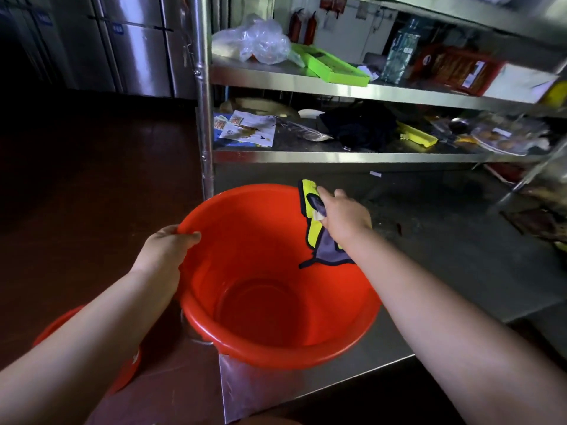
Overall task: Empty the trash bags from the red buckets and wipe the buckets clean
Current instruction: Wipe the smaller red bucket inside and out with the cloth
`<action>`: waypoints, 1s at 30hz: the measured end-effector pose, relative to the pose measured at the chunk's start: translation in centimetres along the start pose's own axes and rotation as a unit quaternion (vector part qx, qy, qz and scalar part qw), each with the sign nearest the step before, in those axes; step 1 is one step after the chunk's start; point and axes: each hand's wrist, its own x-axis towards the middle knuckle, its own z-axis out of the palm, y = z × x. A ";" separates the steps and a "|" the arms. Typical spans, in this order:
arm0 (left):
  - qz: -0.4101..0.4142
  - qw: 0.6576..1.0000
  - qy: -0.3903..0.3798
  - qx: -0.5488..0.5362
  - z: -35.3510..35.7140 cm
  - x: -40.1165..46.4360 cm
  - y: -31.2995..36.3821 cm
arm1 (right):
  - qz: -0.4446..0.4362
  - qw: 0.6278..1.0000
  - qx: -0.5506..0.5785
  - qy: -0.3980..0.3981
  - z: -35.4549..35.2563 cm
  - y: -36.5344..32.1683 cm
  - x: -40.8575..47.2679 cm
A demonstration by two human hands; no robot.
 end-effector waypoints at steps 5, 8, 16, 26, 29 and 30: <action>0.000 1.000 -0.015 -0.013 0.3 0.0 0.2 | -0.008 0.999 0.034 0.020 -1.7 2.4 -3.4; 0.021 0.999 -0.027 -0.036 0.5 0.1 0.3 | -0.021 0.993 0.096 0.071 -4.7 3.6 -4.4; 0.122 0.988 -0.049 -0.084 1.6 1.0 0.7 | -0.027 0.934 0.355 -0.038 -10.6 2.6 -6.0; 0.193 0.974 -0.106 -0.058 1.5 0.8 -0.6 | -0.165 0.834 0.325 -0.415 -0.2 -8.2 -12.2; 0.206 0.971 -0.106 -0.051 0.9 0.6 -1.0 | -0.170 0.890 0.255 -0.337 2.1 -10.1 -14.5; 0.213 0.971 -0.098 -0.049 0.9 0.5 -1.2 | -0.169 0.907 0.254 -0.291 2.3 -10.7 -15.0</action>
